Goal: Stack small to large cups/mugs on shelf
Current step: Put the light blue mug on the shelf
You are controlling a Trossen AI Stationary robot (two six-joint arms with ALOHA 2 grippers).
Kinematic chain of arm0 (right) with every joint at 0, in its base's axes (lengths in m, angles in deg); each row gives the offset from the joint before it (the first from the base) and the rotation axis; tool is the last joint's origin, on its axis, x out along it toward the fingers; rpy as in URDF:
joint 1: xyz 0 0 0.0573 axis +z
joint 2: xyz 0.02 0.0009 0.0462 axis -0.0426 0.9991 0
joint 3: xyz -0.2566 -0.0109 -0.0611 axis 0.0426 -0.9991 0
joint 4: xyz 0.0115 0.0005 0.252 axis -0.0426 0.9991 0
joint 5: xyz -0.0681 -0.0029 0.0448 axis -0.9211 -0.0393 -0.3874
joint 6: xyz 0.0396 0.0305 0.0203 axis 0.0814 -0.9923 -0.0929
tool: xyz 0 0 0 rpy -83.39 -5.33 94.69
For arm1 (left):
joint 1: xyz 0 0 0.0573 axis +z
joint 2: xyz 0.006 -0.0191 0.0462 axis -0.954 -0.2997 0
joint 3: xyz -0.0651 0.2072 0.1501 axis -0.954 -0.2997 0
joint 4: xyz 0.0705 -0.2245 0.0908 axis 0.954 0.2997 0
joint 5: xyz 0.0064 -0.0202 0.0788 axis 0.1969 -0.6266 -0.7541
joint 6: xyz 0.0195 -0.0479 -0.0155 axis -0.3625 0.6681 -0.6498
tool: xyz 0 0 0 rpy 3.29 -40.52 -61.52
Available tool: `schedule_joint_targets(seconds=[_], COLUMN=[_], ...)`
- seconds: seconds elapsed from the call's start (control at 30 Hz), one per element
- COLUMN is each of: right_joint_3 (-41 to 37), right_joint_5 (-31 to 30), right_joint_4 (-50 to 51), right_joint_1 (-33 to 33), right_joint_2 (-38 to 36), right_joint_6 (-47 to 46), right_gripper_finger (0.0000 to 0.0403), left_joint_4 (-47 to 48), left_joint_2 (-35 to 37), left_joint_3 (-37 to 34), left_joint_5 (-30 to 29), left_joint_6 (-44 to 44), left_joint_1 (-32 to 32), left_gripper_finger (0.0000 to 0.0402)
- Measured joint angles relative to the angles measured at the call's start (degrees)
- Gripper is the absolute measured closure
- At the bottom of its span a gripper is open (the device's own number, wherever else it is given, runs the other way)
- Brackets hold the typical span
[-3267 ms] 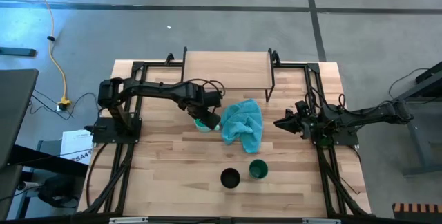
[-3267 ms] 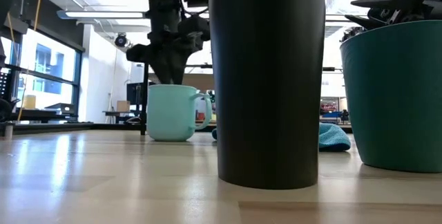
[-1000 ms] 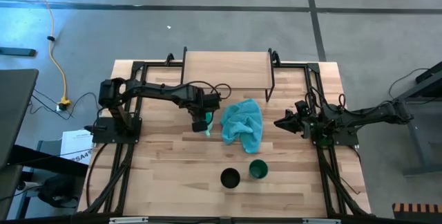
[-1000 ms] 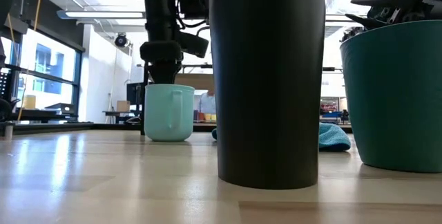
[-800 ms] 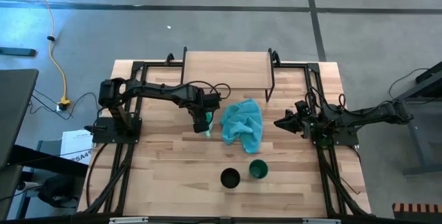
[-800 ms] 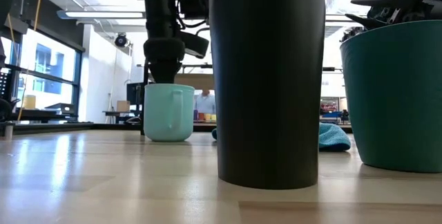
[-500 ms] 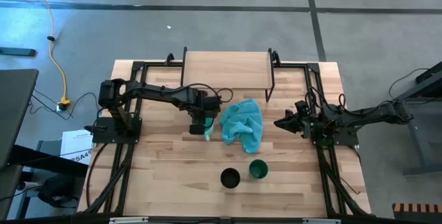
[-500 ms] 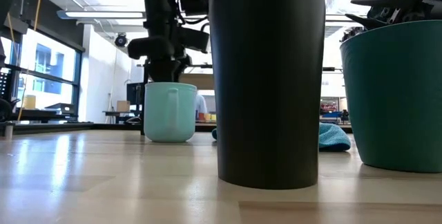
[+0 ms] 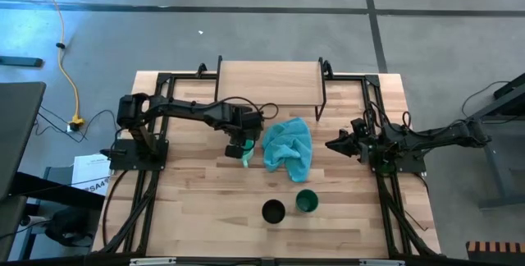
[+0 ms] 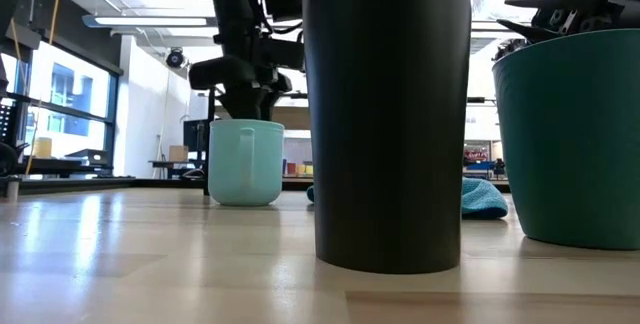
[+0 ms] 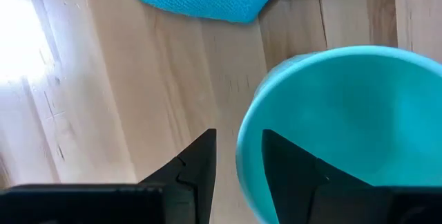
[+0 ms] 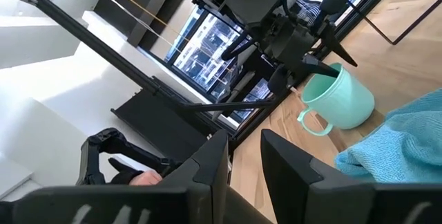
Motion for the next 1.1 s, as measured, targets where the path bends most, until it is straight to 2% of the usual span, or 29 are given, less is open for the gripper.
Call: schedule_joint_targets(seconds=[0.33,0.63,0.77,0.97,1.1], right_joint_3=[0.00,0.00,0.00,0.00,0.00], right_joint_5=[0.04,0.10,0.11,0.13,0.02], right_joint_4=[-0.02,-0.02,-0.02,-0.02,-0.02], right_joint_1=[0.00,0.00,0.00,0.00,0.00], right_joint_2=[0.00,0.00,0.00,0.00,0.00], right_joint_6=[-1.04,-0.94,-0.90,-0.48,0.03], right_gripper_finger=[0.0324,0.0324,0.0324,0.0324,0.0324], left_joint_4=[0.06,0.36,0.59,0.56,0.71], left_joint_2=[0.00,0.12,0.35,0.00,0.00], left_joint_3=[0.00,0.02,0.22,0.00,0.00], left_joint_5=[0.03,0.12,0.92,1.85,2.89], left_joint_6=[-10.37,-13.55,-11.81,1.48,5.41], left_joint_1=[-0.01,-0.01,-0.01,0.05,-0.05], left_gripper_finger=[0.0303,0.0384,0.0394,0.0362,0.0344])
